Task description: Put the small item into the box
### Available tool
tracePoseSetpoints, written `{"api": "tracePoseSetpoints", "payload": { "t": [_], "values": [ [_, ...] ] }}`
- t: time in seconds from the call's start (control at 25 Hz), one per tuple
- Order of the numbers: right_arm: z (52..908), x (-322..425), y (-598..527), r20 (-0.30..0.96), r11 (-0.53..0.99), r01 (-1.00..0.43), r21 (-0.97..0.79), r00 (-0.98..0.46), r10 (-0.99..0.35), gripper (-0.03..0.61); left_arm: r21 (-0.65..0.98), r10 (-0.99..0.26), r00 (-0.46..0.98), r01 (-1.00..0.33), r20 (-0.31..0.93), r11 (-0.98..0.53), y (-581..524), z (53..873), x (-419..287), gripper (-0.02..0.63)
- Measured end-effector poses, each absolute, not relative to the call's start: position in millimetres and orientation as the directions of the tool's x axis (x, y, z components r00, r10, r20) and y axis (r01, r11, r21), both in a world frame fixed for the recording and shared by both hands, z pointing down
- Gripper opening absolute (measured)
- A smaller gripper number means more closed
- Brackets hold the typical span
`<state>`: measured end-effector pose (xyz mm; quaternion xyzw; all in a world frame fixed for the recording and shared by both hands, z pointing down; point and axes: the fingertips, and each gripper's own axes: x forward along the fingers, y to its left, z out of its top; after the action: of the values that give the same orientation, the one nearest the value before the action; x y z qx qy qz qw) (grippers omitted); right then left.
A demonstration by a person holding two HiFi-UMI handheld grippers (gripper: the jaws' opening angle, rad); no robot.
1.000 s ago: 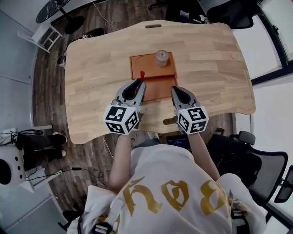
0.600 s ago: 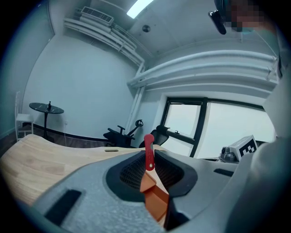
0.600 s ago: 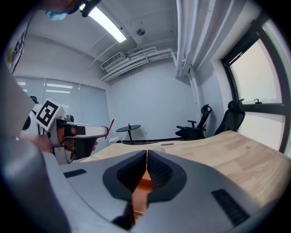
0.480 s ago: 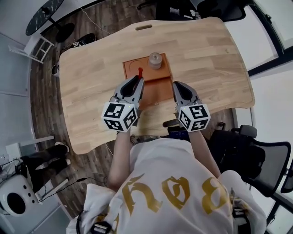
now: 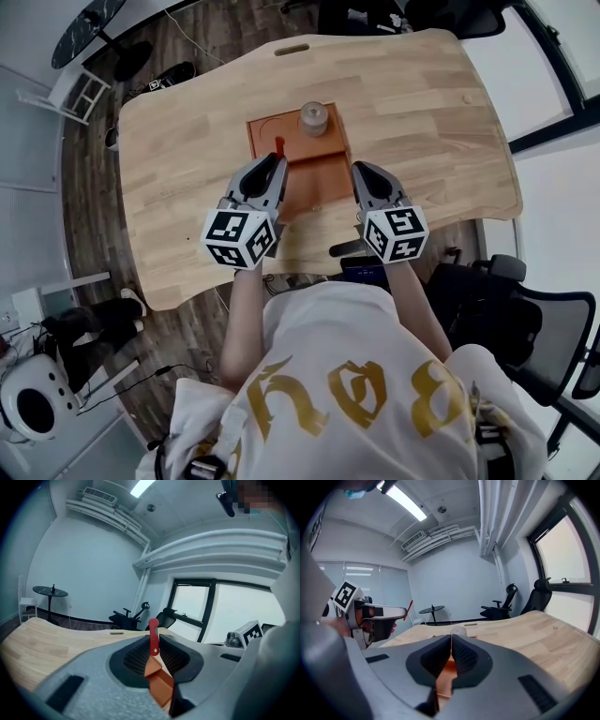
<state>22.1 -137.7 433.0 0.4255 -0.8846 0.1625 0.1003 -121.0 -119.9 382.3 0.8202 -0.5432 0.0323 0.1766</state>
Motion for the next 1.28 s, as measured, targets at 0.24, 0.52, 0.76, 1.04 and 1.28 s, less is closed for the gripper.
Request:
{"api": "tracePoseSetpoints", "payload": {
  "t": [0.24,0.52,0.76,1.04,1.28],
  "values": [
    [434.3,19.8,-134.7,0.312,0.597,-0.778,-0.198,-0.627,-0.714,0.012,0.255,-0.882,0.399,-0.906,0.250,-0.338,-115.4,388.2,-123.0,0.060],
    [437.6,18.4,-135.4,0.322,0.601,-0.775,-0.195,-0.629,-0.708,0.012,0.262,-0.877,0.404,-0.904,0.260,-0.339,-117.5,393.2,-122.2,0.060],
    [445.7,20.1,-139.7,0.342,0.598,-0.779,-0.190,-0.623,-0.703,0.012,0.272,-0.864,0.416,-0.899,0.285,-0.343,-118.1,407.0,-117.5,0.060],
    [456.3,18.3,-146.7,0.371,0.593,-0.781,-0.195,-0.618,-0.693,0.012,0.284,-0.848,0.422,-0.897,0.320,-0.339,-123.9,423.2,-118.4,0.060],
    [472.0,18.5,-150.1,0.399,0.588,-0.782,-0.209,-0.617,-0.678,0.012,0.273,-0.827,0.420,-0.902,0.374,-0.335,-126.1,447.7,-116.7,0.060]
  ]
}}
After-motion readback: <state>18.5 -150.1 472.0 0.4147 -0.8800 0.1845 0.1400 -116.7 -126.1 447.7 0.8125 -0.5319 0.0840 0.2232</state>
